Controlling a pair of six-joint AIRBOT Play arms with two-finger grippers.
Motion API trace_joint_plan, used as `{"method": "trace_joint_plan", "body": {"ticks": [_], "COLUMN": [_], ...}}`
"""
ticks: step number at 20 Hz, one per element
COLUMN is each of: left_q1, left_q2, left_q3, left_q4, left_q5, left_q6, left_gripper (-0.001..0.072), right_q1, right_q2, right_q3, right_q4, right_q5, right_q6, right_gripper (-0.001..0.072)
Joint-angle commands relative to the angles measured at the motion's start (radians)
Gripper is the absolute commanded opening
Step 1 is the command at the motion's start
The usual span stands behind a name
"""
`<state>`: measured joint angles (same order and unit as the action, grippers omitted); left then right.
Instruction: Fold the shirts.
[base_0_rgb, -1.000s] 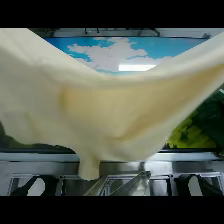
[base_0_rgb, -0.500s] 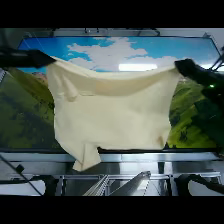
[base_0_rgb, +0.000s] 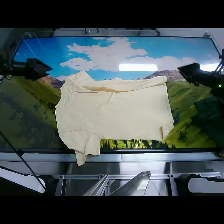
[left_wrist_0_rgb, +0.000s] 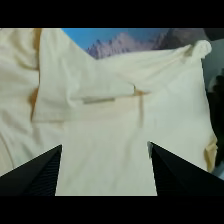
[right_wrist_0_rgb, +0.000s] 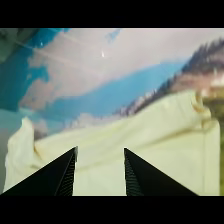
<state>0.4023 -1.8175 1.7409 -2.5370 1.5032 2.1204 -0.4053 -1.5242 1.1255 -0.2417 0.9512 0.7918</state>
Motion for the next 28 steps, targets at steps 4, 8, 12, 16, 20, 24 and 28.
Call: {"method": "trace_joint_plan", "body": {"ticks": [4,8,12,16,20,24,28], "left_q1": [0.193,0.298,0.335,0.339,0.339,0.325,0.215], "left_q2": [0.224,0.359,0.409,0.41,0.41,0.409,0.368], "left_q3": [-0.525,-0.839,-0.962,-0.996,-0.996,-0.999,-1.001], "left_q4": [0.006,0.113,0.169,0.183,0.185,0.198,0.313], "left_q5": [0.108,-0.041,-0.094,-0.093,-0.095,-0.089,-0.089], "left_q6": [0.044,0.066,0.062,0.059,0.059,0.042,-0.043], "left_gripper": [0.0572,0.0573,0.0573,0.0573,0.0573,0.0573,0.0573], "right_q1": [-0.22,-0.259,-0.213,-0.09,-0.027,-0.026,-0.026], "right_q2": [0.233,0.275,0.204,0.111,0.077,0.078,0.078], "right_q3": [-0.349,-0.515,-0.561,-0.56,-0.56,-0.56,-0.56], "right_q4": [-0.629,-0.763,-0.643,-0.493,-0.355,-0.356,-0.356], "right_q5": [0.308,0.298,0.24,0.146,0.102,0.103,0.103], "right_q6": [0.398,0.527,0.465,0.4,0.359,0.331,0.306], "right_gripper": [0.0367,0.0567,0.0567,0.0567,0.0516,0.002,0.002]}}
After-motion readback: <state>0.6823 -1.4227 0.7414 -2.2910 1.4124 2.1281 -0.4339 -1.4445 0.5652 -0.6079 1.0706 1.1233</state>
